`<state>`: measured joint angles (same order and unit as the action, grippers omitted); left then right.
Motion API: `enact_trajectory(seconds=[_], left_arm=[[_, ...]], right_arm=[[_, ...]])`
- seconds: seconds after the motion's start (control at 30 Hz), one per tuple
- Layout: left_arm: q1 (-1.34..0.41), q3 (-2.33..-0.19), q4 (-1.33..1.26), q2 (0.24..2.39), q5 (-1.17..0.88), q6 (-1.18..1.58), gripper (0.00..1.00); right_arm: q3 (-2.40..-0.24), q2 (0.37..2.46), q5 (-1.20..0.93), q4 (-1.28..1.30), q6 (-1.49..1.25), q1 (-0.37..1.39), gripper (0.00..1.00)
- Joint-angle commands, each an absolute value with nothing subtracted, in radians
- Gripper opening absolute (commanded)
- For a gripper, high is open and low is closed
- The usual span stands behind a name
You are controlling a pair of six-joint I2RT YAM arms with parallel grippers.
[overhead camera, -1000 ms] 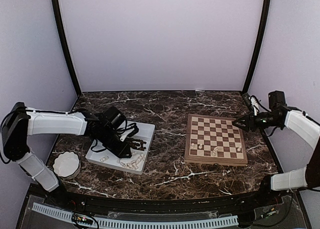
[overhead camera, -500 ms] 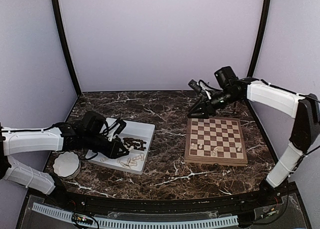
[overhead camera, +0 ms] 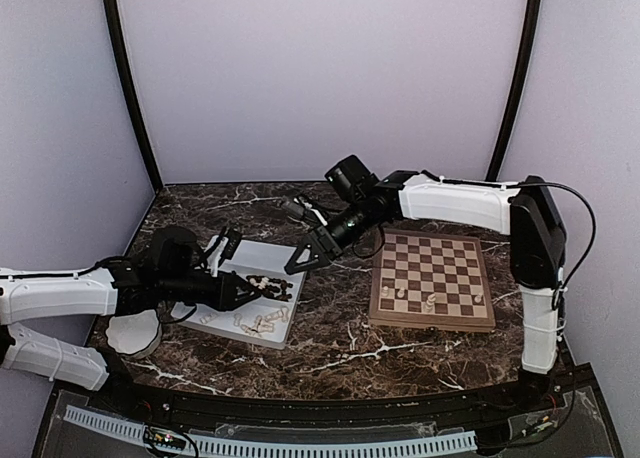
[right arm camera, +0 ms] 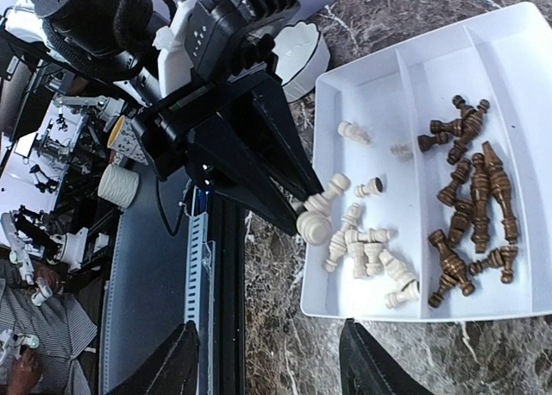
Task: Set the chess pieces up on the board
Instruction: Pass from the left arm to the right
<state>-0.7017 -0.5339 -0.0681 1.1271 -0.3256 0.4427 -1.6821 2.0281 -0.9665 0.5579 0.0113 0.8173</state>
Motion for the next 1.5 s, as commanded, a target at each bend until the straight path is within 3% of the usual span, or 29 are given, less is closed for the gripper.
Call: enact_trajectory(seconds=[0.0, 0.8, 1.23, 1.33, 1.47], left_arm=[[-0.695, -0.533, -0.125, 1.115, -0.358, 0.461, 0.16], [-0.695, -0.535, -0.137, 1.106, -0.406, 0.456, 0.17], [-0.695, -0.548, -0.132, 1.133, -0.38, 0.44, 0.21], [-0.695, -0.537, -0.126, 1.122, -0.334, 0.448, 0.32], [-0.694, -0.508, -0.1, 1.075, -0.291, 0.5, 0.41]], right_arm=[[-1.764, 2.08, -0.998, 0.519, -0.076, 0.869, 0.57], [-1.904, 2.225, -0.858, 0.541, -0.101, 0.916, 0.52], [-1.898, 2.227, -0.986, 0.529, -0.074, 0.916, 0.1], [-1.902, 2.227, -0.981, 0.553, -0.043, 0.916, 0.02], [-1.943, 2.221, -0.886, 0.654, 0.092, 0.916, 0.0]])
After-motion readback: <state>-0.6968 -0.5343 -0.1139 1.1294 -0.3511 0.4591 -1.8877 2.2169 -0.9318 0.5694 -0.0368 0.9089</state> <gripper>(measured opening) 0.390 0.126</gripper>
